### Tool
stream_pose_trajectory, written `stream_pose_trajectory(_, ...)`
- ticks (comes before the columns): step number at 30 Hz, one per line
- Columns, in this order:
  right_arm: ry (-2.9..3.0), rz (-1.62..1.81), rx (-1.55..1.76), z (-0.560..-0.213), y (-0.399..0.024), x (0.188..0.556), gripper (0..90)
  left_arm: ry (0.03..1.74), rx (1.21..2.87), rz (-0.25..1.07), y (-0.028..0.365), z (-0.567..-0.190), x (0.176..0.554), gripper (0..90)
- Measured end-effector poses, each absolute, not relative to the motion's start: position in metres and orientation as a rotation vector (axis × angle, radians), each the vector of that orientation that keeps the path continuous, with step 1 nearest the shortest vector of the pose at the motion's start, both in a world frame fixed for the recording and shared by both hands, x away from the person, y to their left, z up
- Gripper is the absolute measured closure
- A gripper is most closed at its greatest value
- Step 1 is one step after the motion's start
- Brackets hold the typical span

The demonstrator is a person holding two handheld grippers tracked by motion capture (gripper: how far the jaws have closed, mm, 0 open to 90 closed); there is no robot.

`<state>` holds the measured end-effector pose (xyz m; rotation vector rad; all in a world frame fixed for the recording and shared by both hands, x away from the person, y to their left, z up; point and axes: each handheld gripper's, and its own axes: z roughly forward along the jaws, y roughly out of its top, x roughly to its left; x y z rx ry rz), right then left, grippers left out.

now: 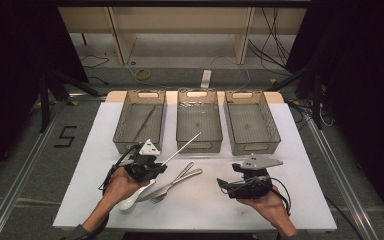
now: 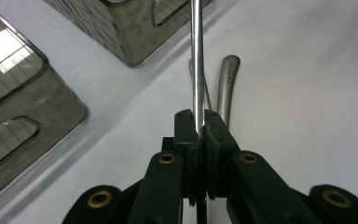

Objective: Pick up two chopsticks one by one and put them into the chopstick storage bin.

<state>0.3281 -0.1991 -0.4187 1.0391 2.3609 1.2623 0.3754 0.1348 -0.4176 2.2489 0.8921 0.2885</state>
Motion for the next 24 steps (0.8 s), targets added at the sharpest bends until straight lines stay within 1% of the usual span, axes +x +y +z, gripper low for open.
stream_pose_trajectory(11,2.333,1.293,1.043,-0.424,-0.212,0.314,26.3,1.019,2.159,0.304,0.158,-0.409,0.396,85.1)
stream_pose_trajectory(17,2.322,1.303,1.058,-0.426,-0.216,0.309,26.3,1.090,2.093,0.357,0.175,-0.402,0.412,85.1)
stream_pose_trajectory(24,2.328,1.302,1.054,-0.428,-0.217,0.304,26.1,1.163,2.039,0.384,0.187,-0.399,0.436,85.1)
